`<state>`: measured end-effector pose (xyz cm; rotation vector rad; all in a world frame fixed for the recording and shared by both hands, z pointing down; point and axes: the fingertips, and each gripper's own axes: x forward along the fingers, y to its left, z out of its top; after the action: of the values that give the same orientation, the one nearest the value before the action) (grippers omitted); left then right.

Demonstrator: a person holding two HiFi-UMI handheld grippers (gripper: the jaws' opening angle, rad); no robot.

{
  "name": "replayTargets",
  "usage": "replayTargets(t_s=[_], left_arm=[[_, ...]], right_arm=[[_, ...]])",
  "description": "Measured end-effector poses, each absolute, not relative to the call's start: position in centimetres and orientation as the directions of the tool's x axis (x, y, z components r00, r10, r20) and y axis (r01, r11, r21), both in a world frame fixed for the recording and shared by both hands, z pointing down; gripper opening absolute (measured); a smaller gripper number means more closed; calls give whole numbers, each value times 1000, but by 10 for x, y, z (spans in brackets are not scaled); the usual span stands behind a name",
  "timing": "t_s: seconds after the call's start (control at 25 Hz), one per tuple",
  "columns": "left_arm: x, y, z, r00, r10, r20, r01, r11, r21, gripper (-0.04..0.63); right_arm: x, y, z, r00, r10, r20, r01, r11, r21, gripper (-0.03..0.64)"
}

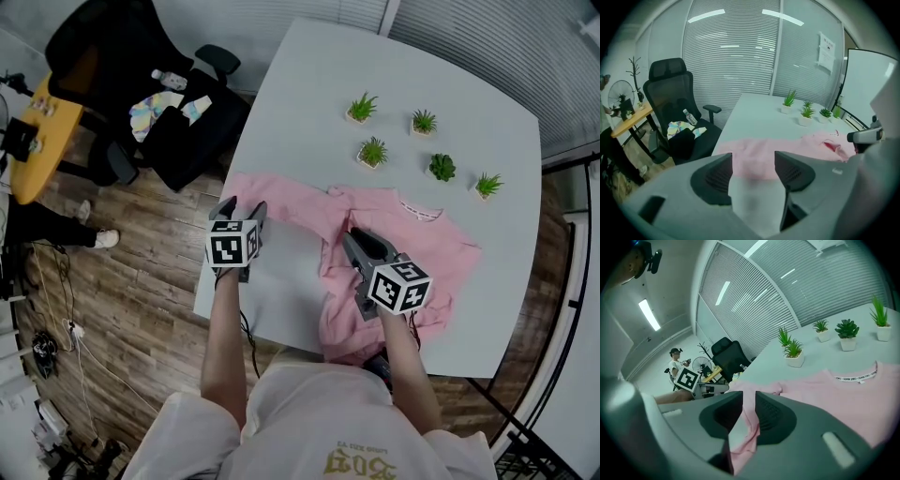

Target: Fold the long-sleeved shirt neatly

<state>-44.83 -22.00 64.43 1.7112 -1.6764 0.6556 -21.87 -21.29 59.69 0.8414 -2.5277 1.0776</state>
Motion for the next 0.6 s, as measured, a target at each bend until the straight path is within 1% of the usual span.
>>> replayTargets(t_s=[0.16,0.36,0.56,0.6], left_arm=[[-460,-229,653,33,-663,748,-996,44,84,259],[-473,-239,663,-4,-657,754,-995,79,64,181],[-480,-243,677,-12,-631,776,-993,96,63,129],[-480,-243,680,-11,-624,781,-994,94,61,109]], right_arm=[[-220,-214,600,-782,-416,464,-623,545,-561,95],[-219,-214,604,-764,-426,484,-645,530,-551,92],[-213,-212,607,-750,-432,501,-661,521,-540,91],[-212,-212,607,-748,-434,502,-663,518,-539,91]])
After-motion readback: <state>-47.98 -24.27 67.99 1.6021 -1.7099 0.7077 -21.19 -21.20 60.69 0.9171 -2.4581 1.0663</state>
